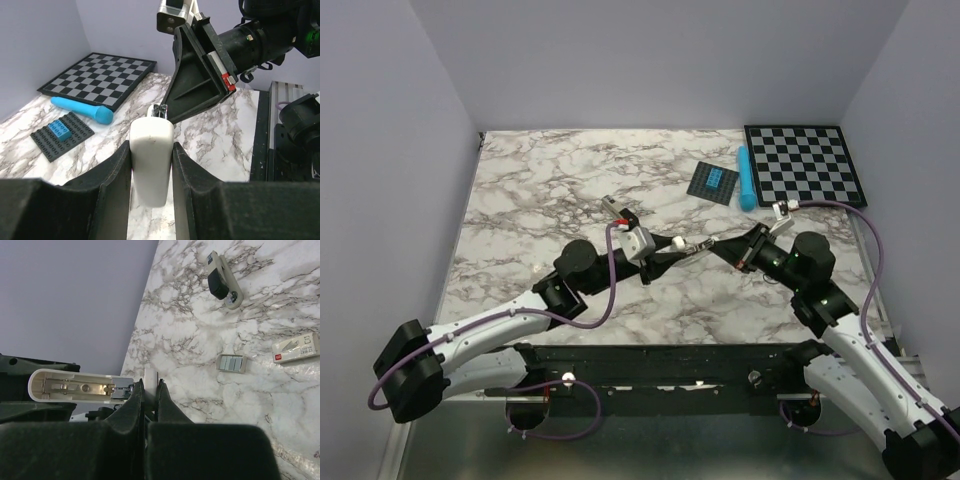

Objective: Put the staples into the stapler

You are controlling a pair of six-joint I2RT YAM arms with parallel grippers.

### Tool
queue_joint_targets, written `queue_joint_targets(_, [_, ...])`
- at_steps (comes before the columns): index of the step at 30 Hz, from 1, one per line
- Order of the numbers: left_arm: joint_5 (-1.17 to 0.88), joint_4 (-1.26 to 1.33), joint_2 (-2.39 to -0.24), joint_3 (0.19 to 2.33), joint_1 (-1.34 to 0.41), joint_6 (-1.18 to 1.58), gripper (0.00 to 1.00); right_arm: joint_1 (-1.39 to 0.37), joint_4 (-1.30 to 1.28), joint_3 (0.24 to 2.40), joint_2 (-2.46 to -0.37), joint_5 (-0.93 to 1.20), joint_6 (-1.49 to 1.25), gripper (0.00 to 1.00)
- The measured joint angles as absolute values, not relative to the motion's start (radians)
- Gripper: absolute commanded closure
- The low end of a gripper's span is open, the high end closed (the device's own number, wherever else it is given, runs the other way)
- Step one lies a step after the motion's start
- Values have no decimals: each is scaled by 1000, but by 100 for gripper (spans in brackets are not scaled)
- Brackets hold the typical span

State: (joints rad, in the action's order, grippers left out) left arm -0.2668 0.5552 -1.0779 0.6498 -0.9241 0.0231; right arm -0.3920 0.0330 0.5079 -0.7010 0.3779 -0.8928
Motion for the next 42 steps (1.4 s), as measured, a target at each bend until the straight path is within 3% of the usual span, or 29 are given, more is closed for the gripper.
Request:
queue_joint_targets(11, [-50, 789, -888, 349, -940, 187, 100, -372, 12, 508, -607, 318, -912, 99])
queue_joint_targets(15, [106, 856, -891, 249, -918, 284, 90, -359, 17, 507, -563, 289, -927, 99])
queue_joint_targets(18, [173, 896, -936, 195, -912, 367, 69, -357, 37, 501, -540, 281, -937, 99])
queue_joint_targets(19, [189, 912, -953, 181, -912, 393, 53, -357, 41, 499, -537, 280, -939, 99])
queue_joint_targets(20, [196, 925, -964, 172, -912, 414, 46, -357, 44, 496, -535, 279, -939, 99])
queue_joint_targets(28, [178, 916, -913, 212, -912, 489, 5, -357, 65, 447, -599, 267, -923, 99])
queue_joint_targets(35, [213, 647, -752, 364, -912, 508, 6, -357, 62, 399, -644, 229, -904, 99])
queue_joint_targets(42, [305, 252, -838, 627, -912, 597, 10, -357, 112, 353, -689, 221, -906, 99])
